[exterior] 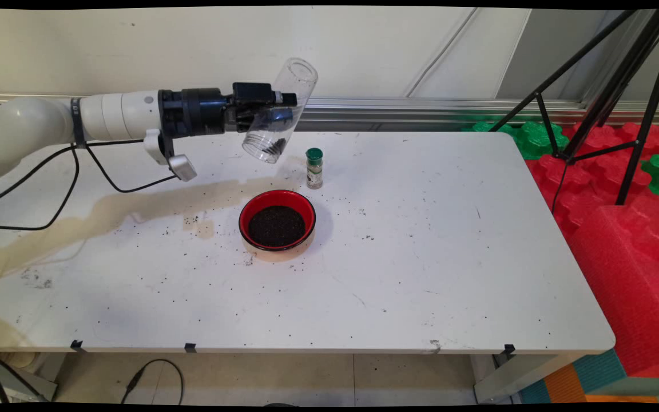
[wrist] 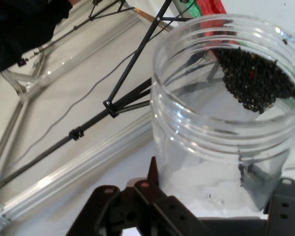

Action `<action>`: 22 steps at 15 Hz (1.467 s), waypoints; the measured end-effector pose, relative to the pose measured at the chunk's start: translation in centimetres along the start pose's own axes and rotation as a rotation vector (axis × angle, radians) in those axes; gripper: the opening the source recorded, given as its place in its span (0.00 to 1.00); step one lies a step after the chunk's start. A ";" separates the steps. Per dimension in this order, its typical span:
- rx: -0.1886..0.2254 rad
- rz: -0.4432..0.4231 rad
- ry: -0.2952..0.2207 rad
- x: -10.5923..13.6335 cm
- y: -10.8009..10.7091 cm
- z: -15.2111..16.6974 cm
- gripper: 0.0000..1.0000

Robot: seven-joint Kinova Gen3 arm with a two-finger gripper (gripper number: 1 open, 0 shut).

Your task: Pour the black seasoning powder in the red bowl

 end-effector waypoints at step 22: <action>-0.081 -0.514 -0.055 -1.1 -1.2 0.5 0.00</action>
